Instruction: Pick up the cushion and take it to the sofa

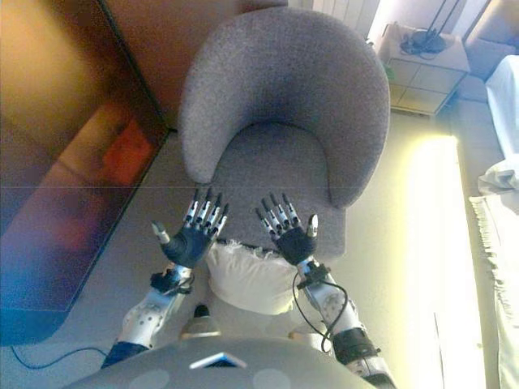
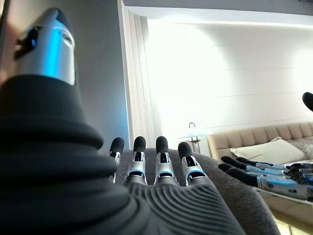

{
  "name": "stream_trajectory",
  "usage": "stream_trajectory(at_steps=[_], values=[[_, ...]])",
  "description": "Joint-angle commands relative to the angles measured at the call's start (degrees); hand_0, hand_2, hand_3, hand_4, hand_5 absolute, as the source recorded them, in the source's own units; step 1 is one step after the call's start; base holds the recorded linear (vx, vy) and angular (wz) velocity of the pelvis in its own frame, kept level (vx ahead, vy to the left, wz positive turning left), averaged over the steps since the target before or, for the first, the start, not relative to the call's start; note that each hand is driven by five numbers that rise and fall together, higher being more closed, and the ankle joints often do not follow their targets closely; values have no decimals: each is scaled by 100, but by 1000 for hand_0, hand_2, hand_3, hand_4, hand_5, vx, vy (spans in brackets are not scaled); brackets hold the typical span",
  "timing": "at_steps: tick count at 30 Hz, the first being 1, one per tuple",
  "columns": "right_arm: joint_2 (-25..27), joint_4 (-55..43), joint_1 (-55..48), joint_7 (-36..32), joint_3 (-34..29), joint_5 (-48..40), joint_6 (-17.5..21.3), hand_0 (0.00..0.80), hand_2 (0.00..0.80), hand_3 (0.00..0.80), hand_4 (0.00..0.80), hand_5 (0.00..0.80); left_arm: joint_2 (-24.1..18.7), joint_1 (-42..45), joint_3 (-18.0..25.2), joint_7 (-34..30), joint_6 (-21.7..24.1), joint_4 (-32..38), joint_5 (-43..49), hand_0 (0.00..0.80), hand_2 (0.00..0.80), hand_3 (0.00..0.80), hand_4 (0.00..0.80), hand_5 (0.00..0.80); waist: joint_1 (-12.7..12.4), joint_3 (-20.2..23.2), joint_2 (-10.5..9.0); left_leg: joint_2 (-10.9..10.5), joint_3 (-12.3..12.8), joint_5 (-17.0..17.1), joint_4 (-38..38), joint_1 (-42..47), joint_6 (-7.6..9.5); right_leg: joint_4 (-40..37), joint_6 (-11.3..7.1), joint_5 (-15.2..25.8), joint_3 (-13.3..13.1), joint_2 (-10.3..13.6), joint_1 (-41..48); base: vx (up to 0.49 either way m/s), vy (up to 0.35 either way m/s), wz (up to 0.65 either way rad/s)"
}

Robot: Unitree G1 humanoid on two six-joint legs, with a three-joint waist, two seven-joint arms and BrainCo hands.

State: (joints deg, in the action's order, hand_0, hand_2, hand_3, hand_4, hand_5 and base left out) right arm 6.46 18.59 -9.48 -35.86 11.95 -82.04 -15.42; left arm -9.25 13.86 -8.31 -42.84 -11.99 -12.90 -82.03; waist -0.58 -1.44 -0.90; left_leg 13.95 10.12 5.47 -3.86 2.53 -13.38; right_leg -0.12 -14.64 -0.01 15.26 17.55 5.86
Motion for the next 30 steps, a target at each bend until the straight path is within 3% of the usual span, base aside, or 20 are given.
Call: stream_trajectory(at_steps=[1, 4, 6, 8, 10, 13, 15, 18, 25, 30], values=[[-134, -368, 235, -272, -134, 50, 50, 0, 0, 0, 0, 0, 8, -217, 125, -176, -14, 258, -85, 0, 0, 0, 0, 0, -16, -56, 30, 130, 200, -274, 361, -16, 339, 12, -26, 456, 139, 122, -315, 0, 0, 0], [-109, -333, 244, -153, -91, 31, 60, 0, 0, 0, 0, 0, -19, -219, 138, -55, 6, 239, 11, 0, 0, 0, 0, 0, -24, -58, 32, 132, 183, -283, 376, 4, 326, 8, -17, 454, 128, 98, -301, 24, -11, -3], [-64, -313, 212, 144, -74, 199, 186, 0, 0, 0, 0, 0, -83, -182, 146, 474, 294, 174, 443, 0, 0, 0, 0, 0, -16, -66, 36, 130, 168, -291, 394, 6, 314, 9, -14, 451, 114, 86, -299, 35, -5, -2], [63, -242, 187, 812, -42, 868, 790, 0, 0, 0, 0, 0, -261, -221, 143, 1386, 776, 54, 1021, 0, 0, 0, 0, 0, -9, -82, 49, 123, 132, -291, 415, -1, 310, 34, -9, 438, 106, 79, -307, 12, 7, -2], [274, -84, 235, 1680, -19, 2293, 1690, 0, 0, 0, 0, 0, -478, -303, 177, 2351, 1334, -107, 1895, 0, 0, 0, 0, 0, 5, -97, 52, 104, 83, -302, 469, -31, 308, 80, 4, 417, 76, 81, -331, 0, 0, 0], [608, 15, 300, 2423, 22, 3588, 2169, 0, 0, 0, 0, 0, -785, -427, 288, 3276, 1777, -252, 3246, 0, 0, 0, 0, 0, 29, -156, 47, 89, 63, -321, 600, -94, 304, 156, 20, 391, 33, 94, -369, 0, 0, 0], [753, 206, 355, 2771, -18, 3875, 2130, 0, 0, 0, 0, 0, -1004, -554, 338, 3959, 1859, -437, 4240, 0, 0, 0, 0, 0, 45, -211, 39, 94, 69, -347, 796, -184, 277, 248, 46, 354, 4, 98, -399, 0, 0, 0], [842, 698, 529, 3225, -50, 4314, 2116, 0, 0, 0, 0, 0, -1070, -804, 292, 4184, 1925, -957, 4863, 0, 0, 0, 0, 0, 38, -294, 26, 85, 2, -400, 985, -252, 281, 406, 45, 297, -50, 141, -418, 44, -5, 4], [1130, 1808, 1362, 3632, 109, 4867, 2492, 0, 0, 0, 0, 0, -1051, -1632, -155, 4603, 2382, -1665, 4702, 0, 0, 0, 0, 0, -48, -866, 111, 158, -406, -667, 1869, -1260, 188, 1205, -3, 145, -369, 429, -1346, -142, 8, 7], [1241, 2418, 2420, 4047, 308, 4469, 2592, 0, 0, 0, 0, 0, -1061, -2557, -632, 5008, 2715, -2015, 4506, 0, 0, 0, 0, 0, -47, -1669, 192, 131, -710, -794, 2822, -2795, 180, 2305, 52, 106, -802, 639, -2979, -340, 30, 2]])
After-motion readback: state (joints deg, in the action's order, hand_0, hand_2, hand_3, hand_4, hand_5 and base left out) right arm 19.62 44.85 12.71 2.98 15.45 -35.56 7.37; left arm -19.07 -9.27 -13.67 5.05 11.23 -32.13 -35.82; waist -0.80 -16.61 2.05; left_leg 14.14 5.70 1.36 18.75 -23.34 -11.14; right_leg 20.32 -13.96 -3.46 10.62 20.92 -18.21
